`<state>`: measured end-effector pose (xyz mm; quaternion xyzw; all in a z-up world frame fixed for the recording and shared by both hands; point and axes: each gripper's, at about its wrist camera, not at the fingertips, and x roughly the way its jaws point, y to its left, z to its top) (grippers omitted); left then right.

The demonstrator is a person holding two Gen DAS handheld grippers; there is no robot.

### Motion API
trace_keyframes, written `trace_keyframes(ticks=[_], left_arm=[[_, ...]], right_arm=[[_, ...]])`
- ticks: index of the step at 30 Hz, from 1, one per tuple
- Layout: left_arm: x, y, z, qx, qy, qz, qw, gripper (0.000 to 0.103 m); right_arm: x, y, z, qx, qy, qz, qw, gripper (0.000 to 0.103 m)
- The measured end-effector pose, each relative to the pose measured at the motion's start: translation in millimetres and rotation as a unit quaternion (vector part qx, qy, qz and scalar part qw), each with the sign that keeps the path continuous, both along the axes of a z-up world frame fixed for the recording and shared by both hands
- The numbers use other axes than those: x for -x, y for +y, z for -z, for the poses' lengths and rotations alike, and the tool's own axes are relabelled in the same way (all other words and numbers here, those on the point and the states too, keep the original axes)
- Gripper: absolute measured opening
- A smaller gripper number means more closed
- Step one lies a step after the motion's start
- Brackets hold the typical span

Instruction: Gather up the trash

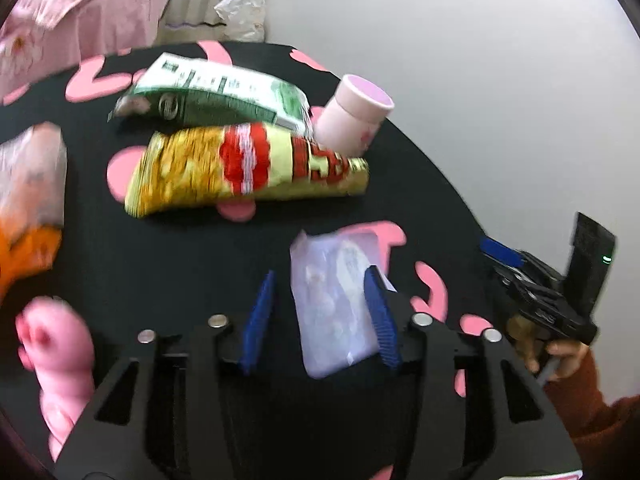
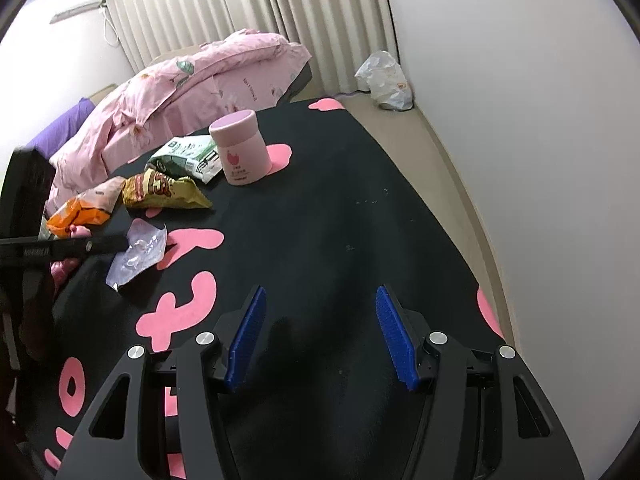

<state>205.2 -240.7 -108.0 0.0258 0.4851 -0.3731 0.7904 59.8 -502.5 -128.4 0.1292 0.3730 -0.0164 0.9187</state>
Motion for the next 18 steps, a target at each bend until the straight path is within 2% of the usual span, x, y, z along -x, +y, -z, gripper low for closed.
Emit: trace_keyframes(ticks=[2, 3, 4, 5, 8, 11, 15, 18], left_arm=[[-1.8, -10.7, 0.0, -0.018, -0.016, 0.015, 0.9996, 0.044], [-2.2, -12.9, 0.9, -0.02, -0.018, 0.018, 0.9995, 0.04], [-2.2, -14.9, 2.6, -0.025, -0.014, 0.02, 0.9994, 0.015], [-1.8, -14.8, 4.6, -0.032, -0.007, 0.018, 0.9993, 0.003], [6.1, -1.9, 1.0, -0.023, -0.006, -0.008, 0.9997, 0.002], [20.9, 27.0, -13.7, -0.012, -0.018, -0.043, 0.9988, 0.001], [32.6, 69.4, -33.1, -0.015, -0.034, -0.109, 0.9933, 0.001], [44.0, 96.0, -46.0, -0.014, -0.056, -0.142, 0.9882, 0.001]], right_arm=[[0.8, -2.1, 0.3, -0.006, -0.001, 0.004, 1.0, 0.054], [1.0, -3.2, 0.4, -0.008, 0.001, 0.007, 1.0, 0.054], [0.5, -3.2, 0.0, -0.007, 0.004, 0.01, 1.0, 0.054], [-0.4, -2.7, -1.2, -0.004, 0.007, 0.01, 1.0, 0.054], [-8.1, 10.8, -16.1, 0.023, -0.003, -0.014, 1.0, 0.054], [-27.2, 38.0, -37.5, 0.063, -0.021, -0.075, 0.995, 0.054], [-64.9, 92.0, -63.8, 0.125, -0.052, -0.175, 0.975, 0.054], [-97.9, 133.7, -67.4, 0.176, -0.061, -0.228, 0.956, 0.054]])
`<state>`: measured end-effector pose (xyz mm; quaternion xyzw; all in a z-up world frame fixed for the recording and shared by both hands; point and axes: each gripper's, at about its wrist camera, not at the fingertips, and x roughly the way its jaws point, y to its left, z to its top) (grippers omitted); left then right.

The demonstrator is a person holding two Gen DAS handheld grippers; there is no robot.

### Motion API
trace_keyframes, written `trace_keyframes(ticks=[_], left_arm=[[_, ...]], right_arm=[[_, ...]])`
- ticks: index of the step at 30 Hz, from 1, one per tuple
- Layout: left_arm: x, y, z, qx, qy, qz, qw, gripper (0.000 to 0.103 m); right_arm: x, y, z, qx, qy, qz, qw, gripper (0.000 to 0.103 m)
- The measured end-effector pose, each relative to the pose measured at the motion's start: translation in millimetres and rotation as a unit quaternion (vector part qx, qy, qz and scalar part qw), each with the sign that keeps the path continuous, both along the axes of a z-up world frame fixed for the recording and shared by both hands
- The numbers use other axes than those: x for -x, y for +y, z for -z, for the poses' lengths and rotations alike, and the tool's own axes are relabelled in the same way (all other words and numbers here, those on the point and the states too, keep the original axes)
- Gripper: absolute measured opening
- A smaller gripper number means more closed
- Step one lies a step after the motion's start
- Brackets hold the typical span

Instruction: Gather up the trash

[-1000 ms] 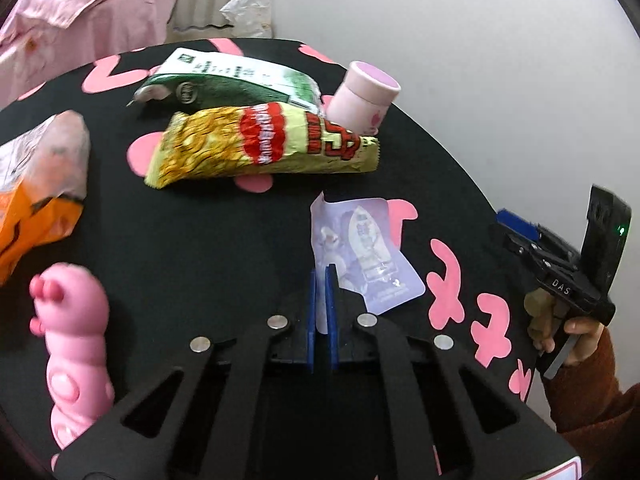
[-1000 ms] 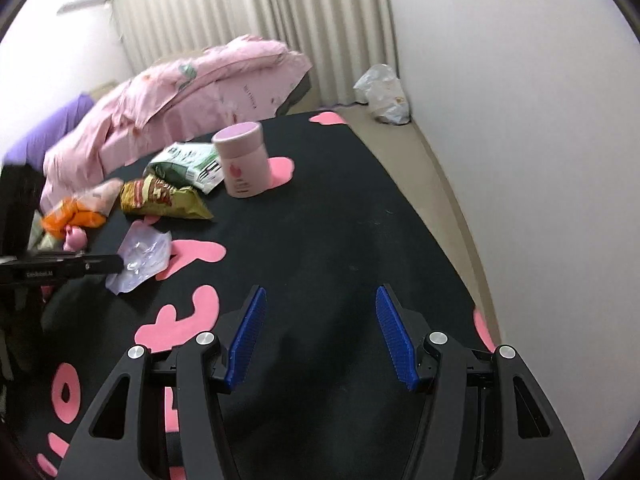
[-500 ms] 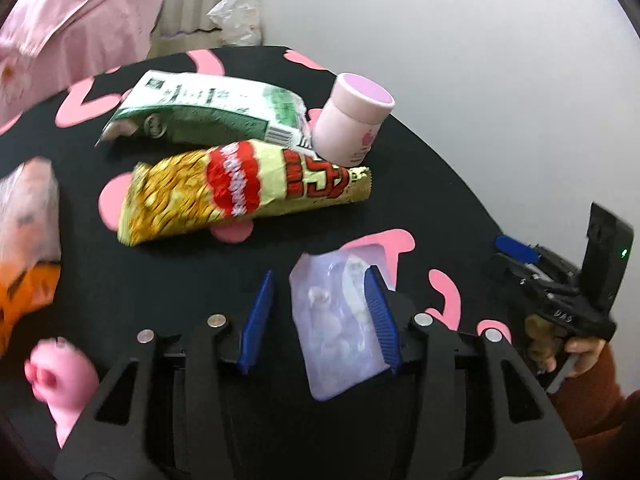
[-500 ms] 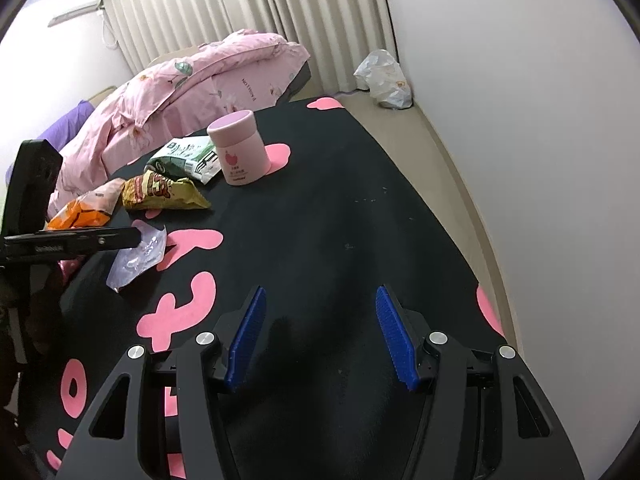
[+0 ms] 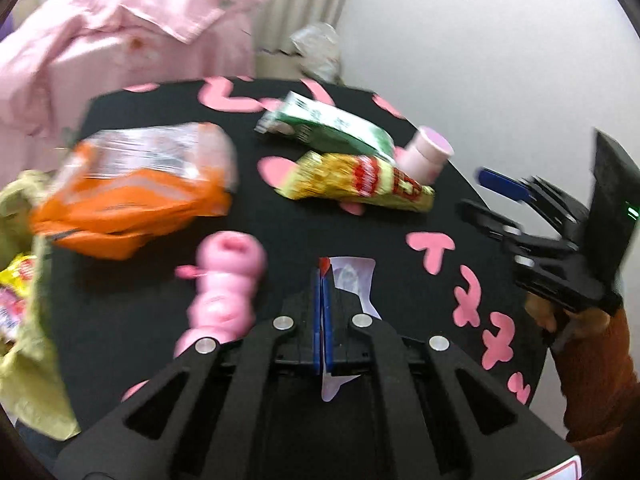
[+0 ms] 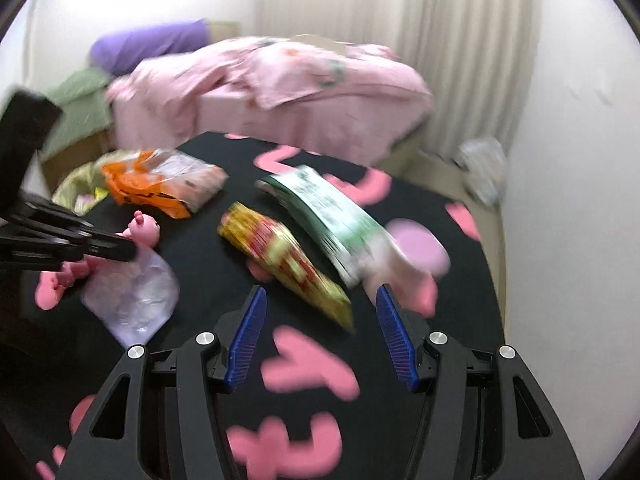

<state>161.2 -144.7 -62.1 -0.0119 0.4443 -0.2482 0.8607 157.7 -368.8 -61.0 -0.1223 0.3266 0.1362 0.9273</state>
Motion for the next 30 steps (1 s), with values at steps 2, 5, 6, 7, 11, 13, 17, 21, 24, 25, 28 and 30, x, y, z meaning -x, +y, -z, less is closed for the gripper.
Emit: trace_keyframes(ticks=[2, 5, 6, 7, 11, 13, 17, 21, 24, 25, 28, 30], left_arm=[[0.8, 8.8, -2.9, 0.005, -0.004, -0.007, 1.0, 0.001], [4.5, 23.8, -9.8, 0.013, -0.011, -0.018, 0.9997, 0.001], [4.2, 26.4, -11.8, 0.014, -0.013, -0.02, 0.9996, 0.001], [6.0, 31.1, -13.3, 0.016, -0.015, -0.022, 0.9995, 0.001], [7.7, 40.0, -9.9, 0.031, -0.014, -0.029, 0.999, 0.001], [9.0, 46.0, -10.3, 0.043, -0.014, -0.033, 0.9984, 0.001], [16.3, 61.3, -22.0, 0.067, -0.032, -0.039, 0.9965, 0.001], [18.8, 82.4, -36.1, 0.087, -0.052, -0.059, 0.9931, 0.001], [21.7, 99.1, -40.6, 0.096, -0.056, -0.077, 0.9908, 0.001], [22.5, 103.4, -40.9, 0.098, -0.056, -0.079, 0.9904, 0.001], [29.0, 115.4, -40.3, 0.103, -0.055, -0.088, 0.9892, 0.001], [34.0, 120.7, -38.2, 0.107, -0.055, -0.089, 0.9888, 0.001]], right_arm=[[-21.9, 21.2, 6.7, 0.039, 0.003, -0.012, 0.999, 0.054], [-47.6, 42.8, 23.9, 0.101, 0.012, -0.013, 0.995, 0.04], [-53.1, 45.9, 28.6, 0.106, 0.026, -0.016, 0.994, 0.033], [-55.9, 46.9, 30.7, 0.104, 0.038, -0.017, 0.994, 0.03], [-48.5, 48.6, 28.9, 0.085, 0.065, -0.02, 0.994, 0.018], [-40.0, 49.9, 24.4, 0.089, 0.072, -0.014, 0.993, 0.012], [-17.5, 45.2, -5.7, 0.041, 0.072, -0.01, 0.997, 0.01], [-2.6, 49.8, -44.7, -0.003, 0.044, -0.016, 0.999, 0.007], [2.7, 64.7, -66.2, 0.015, 0.013, -0.026, 0.999, 0.007], [3.1, 69.8, -67.9, 0.023, 0.011, -0.034, 0.999, 0.006], [0.1, 68.0, -64.4, -0.016, 0.022, -0.039, 0.999, 0.008], [-6.0, 56.3, -53.2, -0.061, 0.043, -0.023, 0.997, 0.018]])
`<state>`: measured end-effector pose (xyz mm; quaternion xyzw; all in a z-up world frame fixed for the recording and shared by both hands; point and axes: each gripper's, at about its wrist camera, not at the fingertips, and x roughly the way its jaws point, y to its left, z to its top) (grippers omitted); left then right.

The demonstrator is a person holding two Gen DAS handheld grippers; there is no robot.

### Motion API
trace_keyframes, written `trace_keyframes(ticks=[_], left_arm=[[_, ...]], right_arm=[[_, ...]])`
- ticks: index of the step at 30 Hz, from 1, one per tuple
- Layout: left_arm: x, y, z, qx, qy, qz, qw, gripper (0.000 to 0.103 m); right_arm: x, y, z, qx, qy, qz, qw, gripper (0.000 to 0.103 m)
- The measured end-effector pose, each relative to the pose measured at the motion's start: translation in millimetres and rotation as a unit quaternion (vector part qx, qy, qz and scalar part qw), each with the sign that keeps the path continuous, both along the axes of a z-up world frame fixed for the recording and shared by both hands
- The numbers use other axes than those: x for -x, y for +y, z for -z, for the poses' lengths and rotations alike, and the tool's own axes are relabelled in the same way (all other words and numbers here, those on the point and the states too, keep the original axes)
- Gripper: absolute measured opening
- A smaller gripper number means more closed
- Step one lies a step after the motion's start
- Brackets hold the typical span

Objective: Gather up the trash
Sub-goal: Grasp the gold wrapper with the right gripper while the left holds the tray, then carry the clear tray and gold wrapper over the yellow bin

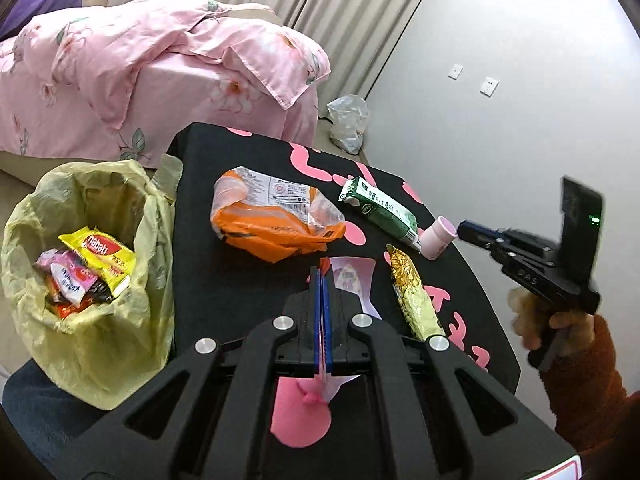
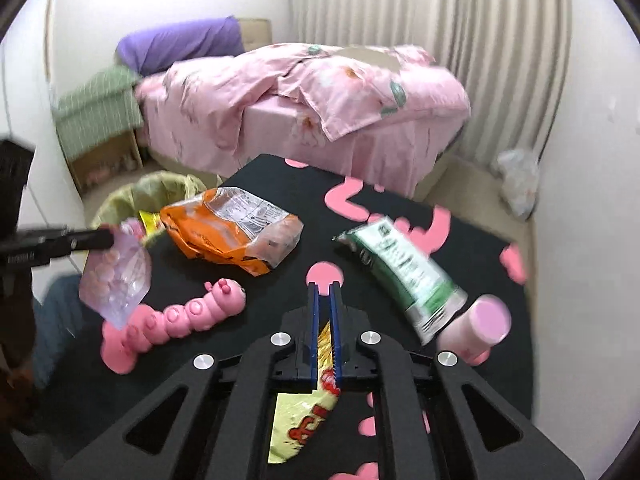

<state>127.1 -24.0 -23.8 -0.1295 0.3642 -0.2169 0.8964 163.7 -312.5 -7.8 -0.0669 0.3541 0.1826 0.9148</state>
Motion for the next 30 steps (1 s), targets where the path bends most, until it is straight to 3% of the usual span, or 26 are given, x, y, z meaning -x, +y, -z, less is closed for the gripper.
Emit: trace_keyframes(ticks=[1, 2, 3, 5, 6, 10, 13, 16, 19, 26, 30], left_arm=[[0.5, 0.4, 1.6, 0.0, 0.001, 0.0, 1.0, 0.001], [1.3, 0.9, 3.3, 0.0, 0.003, 0.001, 1.0, 0.001], [1.4, 0.9, 5.5, 0.001, 0.006, 0.002, 1.0, 0.001], [1.2, -0.7, 10.0, 0.004, 0.01, 0.005, 0.9999, 0.001], [1.6, -2.7, 12.2, 0.005, 0.011, 0.007, 0.9999, 0.001], [1.2, -14.4, 20.4, 0.001, 0.016, 0.016, 0.9997, 0.001], [0.0, -26.0, 24.8, -0.006, 0.019, 0.024, 0.9995, 0.001], [2.3, -33.9, 26.6, -0.023, 0.015, 0.03, 0.9992, 0.001], [3.8, -32.7, 24.3, -0.029, 0.009, 0.028, 0.9992, 0.001], [1.0, -17.4, 8.2, -0.013, -0.012, 0.01, 0.9998, 0.001], [-4.5, 13.5, -12.8, -0.011, -0.036, -0.031, 0.9988, 0.001]], right_arm=[[-2.5, -6.3, 8.7, -0.018, 0.019, 0.017, 1.0, 0.027], [-2.7, -9.1, 16.1, -0.027, 0.033, 0.027, 0.999, 0.05], [0.2, -12.0, 28.2, -0.036, 0.052, 0.035, 0.997, 0.052], [9.3, -11.7, 48.7, -0.042, 0.086, 0.036, 0.995, 0.051], [15.4, -10.6, 54.2, -0.046, 0.084, 0.042, 0.995, 0.045], [31.1, -17.6, 71.2, -0.073, 0.079, 0.093, 0.99, 0.045], [24.2, -19.0, 87.9, -0.109, 0.102, 0.108, 0.983, 0.045], [19.6, -5.7, 98.4, -0.097, 0.106, 0.081, 0.986, 0.03], [26.6, 6.4, 87.0, -0.048, 0.066, 0.073, 0.994, 0.025], [42.2, 2.7, 40.5, -0.056, 0.002, 0.07, 0.996, 0.023], [44.6, 10.0, 5.1, -0.053, -0.045, 0.055, 0.996, 0.023]])
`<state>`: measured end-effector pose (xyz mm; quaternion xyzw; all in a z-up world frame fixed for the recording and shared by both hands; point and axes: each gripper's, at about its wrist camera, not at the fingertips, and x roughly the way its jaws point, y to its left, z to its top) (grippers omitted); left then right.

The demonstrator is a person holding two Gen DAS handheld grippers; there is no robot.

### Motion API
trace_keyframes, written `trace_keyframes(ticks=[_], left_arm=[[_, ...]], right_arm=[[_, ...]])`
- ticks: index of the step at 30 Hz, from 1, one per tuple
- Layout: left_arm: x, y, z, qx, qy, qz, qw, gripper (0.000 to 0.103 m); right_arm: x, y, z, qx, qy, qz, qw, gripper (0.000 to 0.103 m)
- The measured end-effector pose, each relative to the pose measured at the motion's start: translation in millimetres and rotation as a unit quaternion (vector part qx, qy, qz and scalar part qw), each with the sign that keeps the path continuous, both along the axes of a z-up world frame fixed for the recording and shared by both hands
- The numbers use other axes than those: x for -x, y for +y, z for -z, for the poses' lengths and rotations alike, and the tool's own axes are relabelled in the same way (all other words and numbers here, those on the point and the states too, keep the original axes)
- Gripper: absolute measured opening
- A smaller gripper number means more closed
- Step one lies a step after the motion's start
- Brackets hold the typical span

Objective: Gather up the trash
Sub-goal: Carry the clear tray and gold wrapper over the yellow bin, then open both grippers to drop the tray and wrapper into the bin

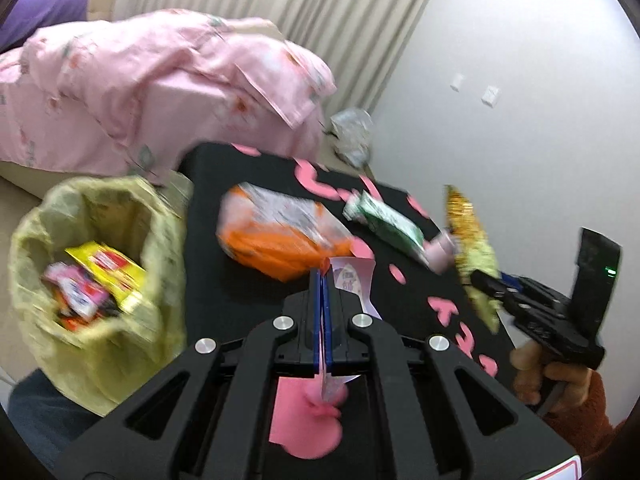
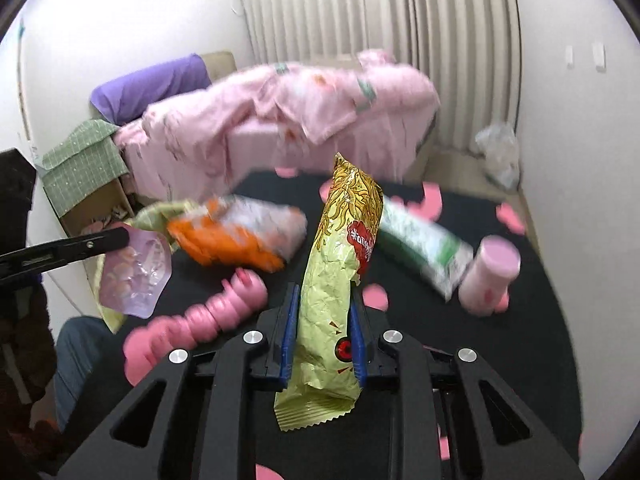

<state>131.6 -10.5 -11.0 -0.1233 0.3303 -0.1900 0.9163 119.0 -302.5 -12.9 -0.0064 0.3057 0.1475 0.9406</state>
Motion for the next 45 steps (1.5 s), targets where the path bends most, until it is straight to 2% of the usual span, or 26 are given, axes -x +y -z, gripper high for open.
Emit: trace_keyframes(ticks=[4, 7, 10, 14, 18, 24, 30, 31, 32, 34, 35, 39, 42, 45], left_arm=[[-3.8, 43.8, -25.3, -0.016, -0.031, -0.06, 0.9976, 0.001], [-5.9, 81.0, -42.6, -0.052, -0.059, -0.117, 0.99, 0.001], [-12.9, 121.1, -43.1, -0.062, -0.05, -0.163, 0.9834, 0.001], [-15.6, 159.9, -25.8, -0.059, -0.037, -0.198, 0.9777, 0.001], [-23.4, 190.0, 4.7, -0.033, -0.009, -0.214, 0.9763, 0.001], [-42.3, 212.0, 36.4, -0.003, 0.026, -0.218, 0.9755, 0.001], [-53.3, 225.6, 51.0, 0.024, 0.043, -0.212, 0.9761, 0.001], [-54.8, 227.7, 52.3, 0.029, 0.047, -0.21, 0.9762, 0.007], [-55.3, 229.4, 52.7, 0.032, 0.049, -0.21, 0.976, 0.022], [-54.3, 235.5, 52.7, 0.043, 0.04, -0.217, 0.9743, 0.044], [-52.6, 237.6, 51.2, 0.048, 0.032, -0.222, 0.9733, 0.048], [-50.3, 241.2, 45.3, 0.053, 0.021, -0.241, 0.9688, 0.059], [-50.2, 238.4, 40.7, 0.044, 0.019, -0.252, 0.9664, 0.06], [-54.8, 225.0, 36.3, 0.033, 0.022, -0.24, 0.9699, 0.061]], right_arm=[[-10.4, 24.1, -31.8, 0.001, -0.028, -0.034, 0.999, 0.023], [-22.5, 55.0, -47.3, 0.002, -0.037, -0.074, 0.997, 0.023], [-41.6, 97.0, -51.5, 0.004, -0.033, -0.117, 0.993, 0.023], [-68.8, 158.2, -37.7, -0.005, 0.001, -0.178, 0.984, 0.023], [-97.2, 218.2, -9.2, 0.0, 0.048, -0.231, 0.972, 0.023], [-137.4, 275.8, 24.7, -0.013, 0.108, -0.259, 0.96, 0.023], [-153.4, 308.5, 49.5, 0.007, 0.131, -0.27, 0.954, 0.025], [-155.4, 310.6, 51.4, 0.01, 0.135, -0.274, 0.952, 0.027], [-156.4, 313.7, 54.1, 0.018, 0.136, -0.274, 0.952, 0.034], [-155.2, 316.3, 57.3, 0.034, 0.121, -0.267, 0.955, 0.037], [-156.0, 314.9, 58.4, 0.037, 0.118, -0.265, 0.956, 0.038], [-156.5, 308.7, 58.9, 0.043, 0.109, -0.265, 0.957, 0.04], [-151.1, 294.4, 47.6, 0.042, 0.091, -0.262, 0.96, 0.04], [-145.9, 270.3, 29.8, 0.037, 0.062, -0.245, 0.967, 0.04]])
